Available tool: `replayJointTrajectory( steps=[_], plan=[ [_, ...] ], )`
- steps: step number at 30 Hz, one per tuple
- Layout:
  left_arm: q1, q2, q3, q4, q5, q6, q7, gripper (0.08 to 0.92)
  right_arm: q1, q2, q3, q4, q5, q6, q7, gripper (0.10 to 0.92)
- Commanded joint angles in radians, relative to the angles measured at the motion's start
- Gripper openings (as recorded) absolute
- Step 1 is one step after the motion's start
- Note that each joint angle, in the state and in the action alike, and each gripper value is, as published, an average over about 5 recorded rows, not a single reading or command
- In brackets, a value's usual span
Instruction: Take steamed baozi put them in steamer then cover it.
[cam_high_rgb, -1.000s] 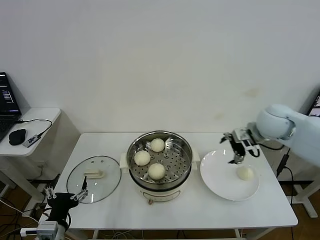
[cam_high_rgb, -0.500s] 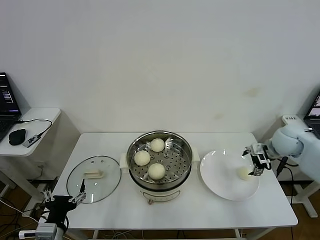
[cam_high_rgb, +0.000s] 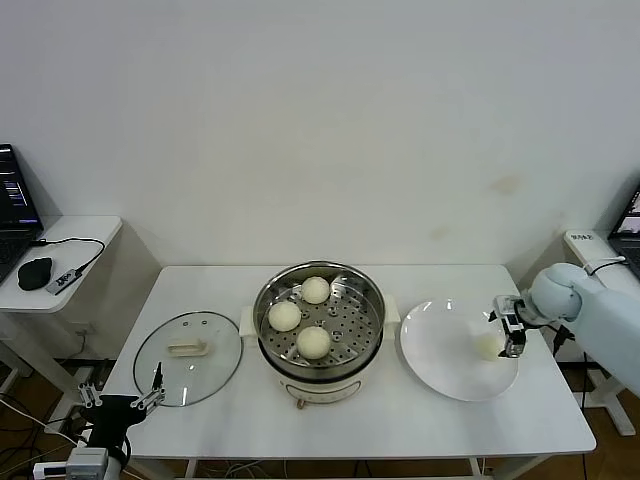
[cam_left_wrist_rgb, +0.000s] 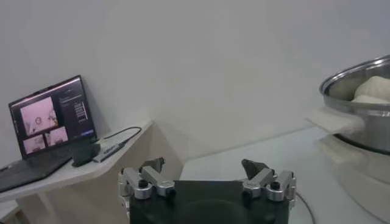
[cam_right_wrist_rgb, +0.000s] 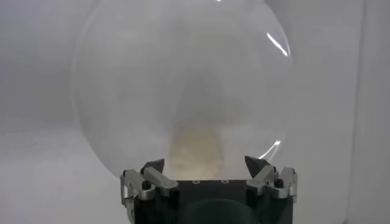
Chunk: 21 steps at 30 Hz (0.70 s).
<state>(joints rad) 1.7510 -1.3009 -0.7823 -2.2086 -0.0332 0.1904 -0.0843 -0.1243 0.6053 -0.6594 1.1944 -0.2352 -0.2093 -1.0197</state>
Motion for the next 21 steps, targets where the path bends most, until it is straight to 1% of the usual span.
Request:
replayJointTrajectory(
  steps=[1,9,14,21],
  plan=[
    [-0.005,0.001,0.003,0.01,0.0,-0.001,0.0,0.823,-0.041,0.064,0.041,-0.105,-0.04,0.004,-0.001,0.796],
    [-0.01,0.001,0.006,0.017,0.0,-0.001,0.001,0.823,-0.052,0.08,0.049,-0.124,-0.051,0.0,-0.007,0.758],
    [-0.01,0.0,0.008,0.018,0.001,-0.001,0.001,0.823,-0.051,0.086,0.051,-0.13,-0.052,0.0,-0.012,0.707],
    [-0.007,-0.001,0.004,0.014,0.001,-0.001,0.0,0.823,-0.04,0.077,0.046,-0.113,-0.048,-0.004,-0.031,0.608]
  ],
)
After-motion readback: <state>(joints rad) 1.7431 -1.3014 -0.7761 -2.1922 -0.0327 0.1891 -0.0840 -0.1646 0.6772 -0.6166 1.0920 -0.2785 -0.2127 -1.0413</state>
